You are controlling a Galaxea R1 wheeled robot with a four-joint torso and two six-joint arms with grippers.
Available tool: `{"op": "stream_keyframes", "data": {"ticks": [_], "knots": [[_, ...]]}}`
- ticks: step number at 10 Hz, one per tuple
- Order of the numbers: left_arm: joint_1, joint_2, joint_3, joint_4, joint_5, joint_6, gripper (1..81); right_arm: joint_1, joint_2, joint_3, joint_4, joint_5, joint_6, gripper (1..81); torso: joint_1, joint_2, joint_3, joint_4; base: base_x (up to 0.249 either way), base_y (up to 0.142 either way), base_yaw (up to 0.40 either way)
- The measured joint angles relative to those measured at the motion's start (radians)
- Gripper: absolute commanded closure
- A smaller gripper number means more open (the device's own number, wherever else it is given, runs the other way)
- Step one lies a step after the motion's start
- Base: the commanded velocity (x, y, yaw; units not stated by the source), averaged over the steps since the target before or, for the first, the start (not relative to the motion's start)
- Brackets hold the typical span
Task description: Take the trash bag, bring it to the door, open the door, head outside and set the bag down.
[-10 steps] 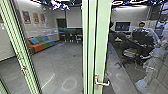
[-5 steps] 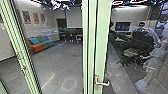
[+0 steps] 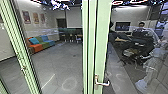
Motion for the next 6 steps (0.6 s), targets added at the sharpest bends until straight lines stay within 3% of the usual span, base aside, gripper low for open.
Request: {"op": "stream_keyframes", "data": {"ticks": [3, 6], "knots": [[0.000, 0.000, 0.000, 0.000, 0.000, 0.000, 81.1, 0.157, -0.031, 0.018, 0.074, -0.089, 0.000, 1.0, 0.000, 0.000, 0.000, 0.000, 0.000, 0.000, 0.000], [0.000, 0.000, 0.000, 0.000, 0.000, 0.000, 81.1, 0.341, -0.048, 0.024, 0.142, -0.229, 0.004, 1.0, 0.000, 0.000, 0.000, 0.000, 0.000, 0.000, 0.000]]}}
